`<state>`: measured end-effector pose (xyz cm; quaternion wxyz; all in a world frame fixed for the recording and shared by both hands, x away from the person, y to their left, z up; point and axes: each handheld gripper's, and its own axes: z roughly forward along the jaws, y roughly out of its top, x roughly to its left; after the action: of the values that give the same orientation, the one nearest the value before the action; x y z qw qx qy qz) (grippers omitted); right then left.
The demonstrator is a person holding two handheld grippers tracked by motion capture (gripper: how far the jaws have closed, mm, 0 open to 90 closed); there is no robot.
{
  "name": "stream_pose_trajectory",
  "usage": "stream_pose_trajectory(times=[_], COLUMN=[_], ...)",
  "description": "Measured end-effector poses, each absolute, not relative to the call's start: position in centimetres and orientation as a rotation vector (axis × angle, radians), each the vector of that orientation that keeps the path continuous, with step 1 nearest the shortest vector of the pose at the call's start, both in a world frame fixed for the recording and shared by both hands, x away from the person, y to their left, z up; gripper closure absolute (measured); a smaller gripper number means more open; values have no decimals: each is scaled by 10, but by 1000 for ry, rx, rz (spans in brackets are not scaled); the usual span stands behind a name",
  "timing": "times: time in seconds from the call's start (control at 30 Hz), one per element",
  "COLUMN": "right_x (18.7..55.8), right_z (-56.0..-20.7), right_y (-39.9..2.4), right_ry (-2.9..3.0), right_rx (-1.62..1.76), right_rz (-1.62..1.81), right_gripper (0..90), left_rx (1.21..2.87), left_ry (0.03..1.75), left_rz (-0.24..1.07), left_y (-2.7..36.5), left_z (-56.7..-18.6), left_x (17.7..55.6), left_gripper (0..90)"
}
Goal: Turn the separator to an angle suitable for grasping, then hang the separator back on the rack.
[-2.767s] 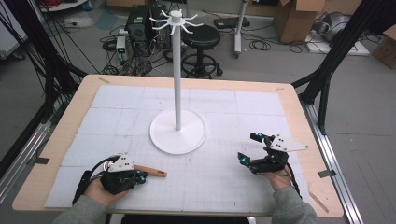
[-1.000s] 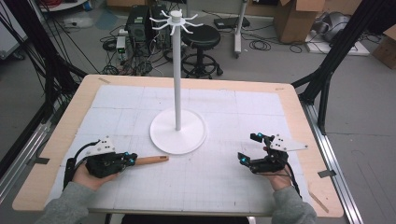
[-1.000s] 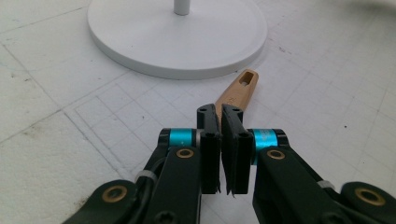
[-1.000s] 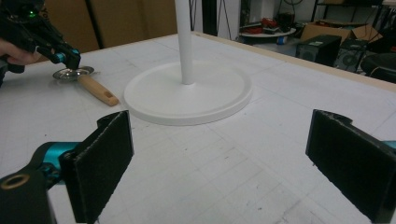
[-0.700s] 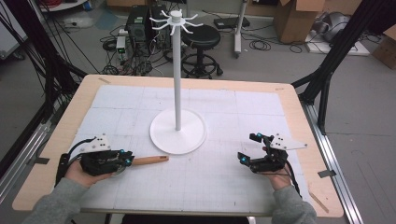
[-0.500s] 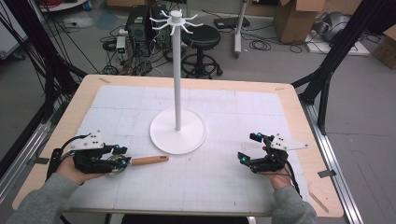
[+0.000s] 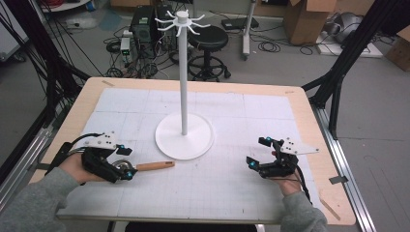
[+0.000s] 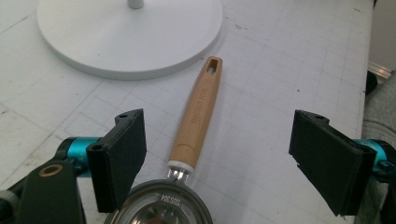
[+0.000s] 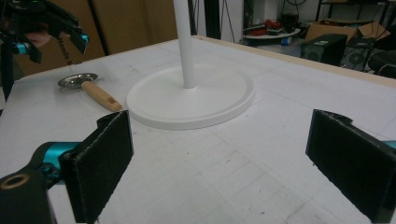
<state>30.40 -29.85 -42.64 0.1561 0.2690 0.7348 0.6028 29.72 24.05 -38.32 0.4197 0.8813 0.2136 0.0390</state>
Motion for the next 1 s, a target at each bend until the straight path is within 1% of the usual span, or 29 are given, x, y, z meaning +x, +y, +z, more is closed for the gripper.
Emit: stream_pose_trajectory(times=[0.07, 0.17, 0.27, 0.4, 0.57, 0.63, 0.83, 1.0], right_x=[303, 303, 303, 303, 302, 303, 303, 303], right_z=[-426, -426, -426, -426, -425, -426, -426, -426], right_y=[-298, -298, -298, -297, -296, -296, -297, -296], right_ry=[2112, 2112, 2111, 2112, 2111, 2115, 2110, 2113], right_rx=[771, 771, 775, 761, 745, 741, 741, 742], right_rz=[1726, 1725, 1727, 1721, 1738, 1735, 1741, 1734], right_gripper=[67, 67, 67, 67, 67, 67, 67, 67], left_rx=[2225, 2284, 2298, 2335, 2343, 2351, 2370, 2387], left_ry=[538, 498, 465, 434, 454, 418, 417, 405], left_rz=[56, 76, 66, 52, 27, 36, 16, 0], left_y=[240, 237, 236, 232, 228, 229, 230, 231], left_z=[-384, -388, -390, -394, -400, -400, -405, -408], left_x=[300, 304, 306, 310, 316, 318, 323, 326], left_gripper=[173, 169, 180, 202, 226, 268, 273, 306])
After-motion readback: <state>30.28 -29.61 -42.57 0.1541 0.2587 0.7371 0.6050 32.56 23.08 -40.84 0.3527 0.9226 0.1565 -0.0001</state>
